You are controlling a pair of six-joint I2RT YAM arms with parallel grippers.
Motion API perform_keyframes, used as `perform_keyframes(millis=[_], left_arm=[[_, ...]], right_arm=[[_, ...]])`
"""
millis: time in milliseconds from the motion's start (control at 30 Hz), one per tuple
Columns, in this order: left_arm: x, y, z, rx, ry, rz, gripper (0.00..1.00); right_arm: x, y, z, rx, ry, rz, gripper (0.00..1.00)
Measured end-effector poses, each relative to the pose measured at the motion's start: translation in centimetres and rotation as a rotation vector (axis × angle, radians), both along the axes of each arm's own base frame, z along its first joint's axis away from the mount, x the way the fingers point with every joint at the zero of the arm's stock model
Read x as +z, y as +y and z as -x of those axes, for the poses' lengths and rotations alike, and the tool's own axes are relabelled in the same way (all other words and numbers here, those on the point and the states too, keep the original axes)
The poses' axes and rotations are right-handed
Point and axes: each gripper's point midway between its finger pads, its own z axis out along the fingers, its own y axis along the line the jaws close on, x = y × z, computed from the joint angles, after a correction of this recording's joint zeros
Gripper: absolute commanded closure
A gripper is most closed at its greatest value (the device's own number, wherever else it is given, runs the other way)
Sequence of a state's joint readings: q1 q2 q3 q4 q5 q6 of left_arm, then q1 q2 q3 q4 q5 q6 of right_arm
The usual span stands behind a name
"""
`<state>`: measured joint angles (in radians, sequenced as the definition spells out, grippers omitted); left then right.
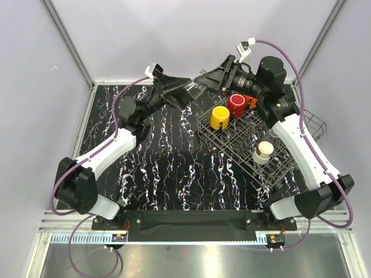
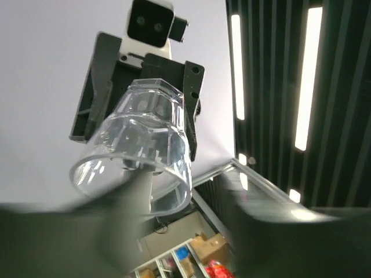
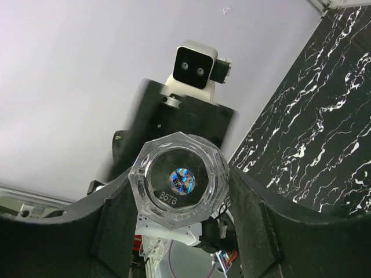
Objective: Load the cups into the dish rack
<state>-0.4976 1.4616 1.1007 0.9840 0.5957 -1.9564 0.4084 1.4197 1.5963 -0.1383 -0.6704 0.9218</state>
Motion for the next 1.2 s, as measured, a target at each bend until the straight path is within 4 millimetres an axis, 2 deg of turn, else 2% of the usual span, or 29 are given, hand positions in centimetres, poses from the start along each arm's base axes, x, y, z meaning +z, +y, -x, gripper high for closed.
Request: perform_keyframes(millis=[33,133,367,567,667,833,933,1067,1200], left_arm=[[0.1,0.0,0.2,-0.008,-0.001,0.003,0.01],[-0.1,0.1,0.2,-0.009,-0.003,-0.008,0.01],[-2.0,1.9,-0.3,0.029,0.012,-0.162,0.01],[-4.9,4.3,-0.7,0.076,0.032,-0.425,0.01],[-6.2,5.2,-0.7,0.084,0.04,-0.567,0.01],[-7.4,7.3,0.2,0.084,0.005,-0.737,0.01],[-8.9,8.4,0.5,0.073,0.024,-0.792,0.01],[-10.4,9.3,0.5,0.059,0.066,-0.83,0.01],[-11.6,9.3,0.0,0.036,0.099,-0.845,0.01]], right_arm=[[-0.1,0.2,0.0,0.001,-0.004,0.008,1.0],[-1.2,0.4,-0.2,-0.003,0.01,0.053,1.0],[-2.8,-0.8,-2.6,-0.135,-0.013,0.184,1.0],[-3.1,-3.1,-5.8,-0.31,-0.097,0.339,1.0],[-4.4,-4.9,-7.4,-0.421,-0.118,0.43,1.0],[-9.0,-7.6,-10.5,-0.555,-0.102,0.614,1.0],[-12.7,-9.3,-12.2,-0.622,-0.056,0.717,1.0],[-19.7,-13.3,-13.0,-0.694,0.074,0.843,1.0],[-24.4,-17.6,-13.3,-0.758,0.196,0.921,1.0]])
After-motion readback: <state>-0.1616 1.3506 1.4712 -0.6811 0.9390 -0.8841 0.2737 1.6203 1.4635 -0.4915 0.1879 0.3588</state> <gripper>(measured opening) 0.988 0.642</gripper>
